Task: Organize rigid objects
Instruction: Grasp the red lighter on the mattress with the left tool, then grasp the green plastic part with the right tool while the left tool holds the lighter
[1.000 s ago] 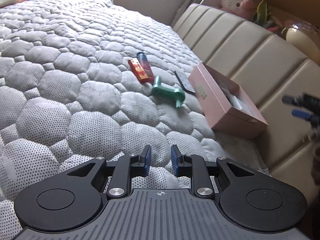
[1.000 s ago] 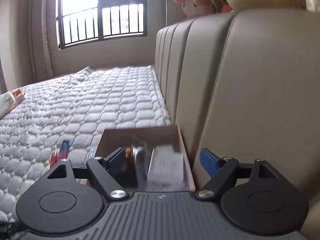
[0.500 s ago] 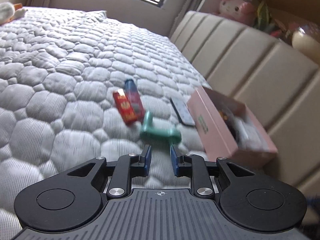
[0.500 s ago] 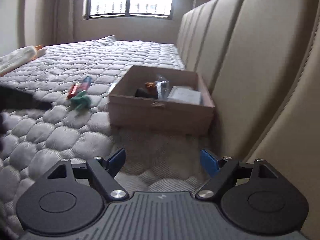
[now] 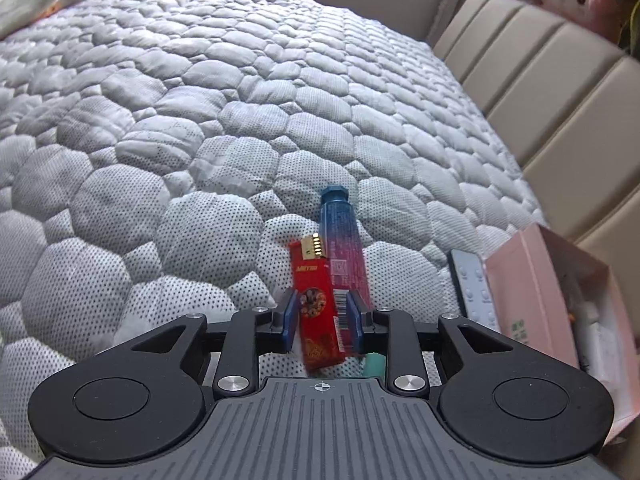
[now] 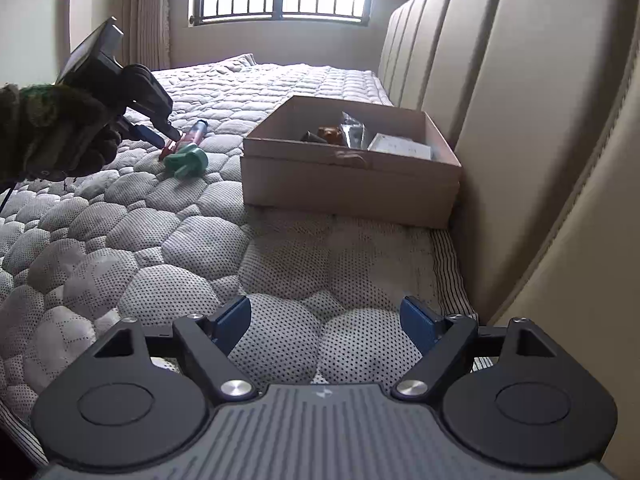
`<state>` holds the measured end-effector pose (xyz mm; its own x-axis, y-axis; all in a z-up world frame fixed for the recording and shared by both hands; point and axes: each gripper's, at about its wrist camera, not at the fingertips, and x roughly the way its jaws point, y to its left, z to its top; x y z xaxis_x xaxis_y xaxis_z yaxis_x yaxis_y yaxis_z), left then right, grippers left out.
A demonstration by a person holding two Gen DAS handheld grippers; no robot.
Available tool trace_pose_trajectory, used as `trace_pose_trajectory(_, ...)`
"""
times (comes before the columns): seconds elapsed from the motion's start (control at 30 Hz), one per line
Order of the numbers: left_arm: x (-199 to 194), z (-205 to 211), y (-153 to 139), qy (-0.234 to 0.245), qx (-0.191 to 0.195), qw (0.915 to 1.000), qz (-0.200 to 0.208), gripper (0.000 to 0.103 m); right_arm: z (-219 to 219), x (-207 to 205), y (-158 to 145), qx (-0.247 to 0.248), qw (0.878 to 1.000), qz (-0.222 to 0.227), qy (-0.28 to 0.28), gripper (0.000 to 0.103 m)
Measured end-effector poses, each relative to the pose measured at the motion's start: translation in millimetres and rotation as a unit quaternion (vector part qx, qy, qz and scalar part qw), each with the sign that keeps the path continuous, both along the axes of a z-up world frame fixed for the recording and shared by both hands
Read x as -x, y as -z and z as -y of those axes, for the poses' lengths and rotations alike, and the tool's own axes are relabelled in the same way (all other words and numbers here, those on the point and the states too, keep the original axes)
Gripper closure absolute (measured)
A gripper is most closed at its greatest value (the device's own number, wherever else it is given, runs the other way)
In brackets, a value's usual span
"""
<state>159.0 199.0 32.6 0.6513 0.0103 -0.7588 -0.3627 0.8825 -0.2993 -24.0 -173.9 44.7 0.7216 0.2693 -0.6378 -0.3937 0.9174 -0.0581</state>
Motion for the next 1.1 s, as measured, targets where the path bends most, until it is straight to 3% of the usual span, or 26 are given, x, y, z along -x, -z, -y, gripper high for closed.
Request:
trace_pose_trajectory(0.17, -5, -2, 3, 0.0, -0.007, 1.0, 0.002, 0.069, 3, -5, 7, -0.006, 1.0, -0.013, 0.005, 0.021)
trace_pose_trajectory(0.27, -3, -1, 2, 0.006, -0.011, 0.9999, 0.01, 0.075, 3, -4, 8, -0.008, 1.0, -0.014, 0.004, 0.021)
trace_pose_trajectory(0.57, 32, -1, -1, 0.053, 0.003, 0.9978, 0.041, 0.077, 1, -1, 6, -0.004, 1.0, -0.011, 0.007, 0.021)
trace_pose_trajectory(0.87, 141, -15, -18, 0.076, 0.044, 0.9918, 0.092, 0.077, -30, -9, -26, -0.011, 1.0, 0.01, -0.025, 0.021)
trace_pose_trajectory(1.03, 202, -22, -21, 0.043, 0.036, 0.9924, 0.109, 0.077, -93, -35, -45, -0.04, 0.997, 0.021, -0.069, 0.021)
trace_pose_trajectory(1.1, 216, -26, -17, 0.039, 0.026, 0.994, 0.099, 0.077, -124, -49, -46, -0.033, 0.996, 0.028, -0.082, 0.027)
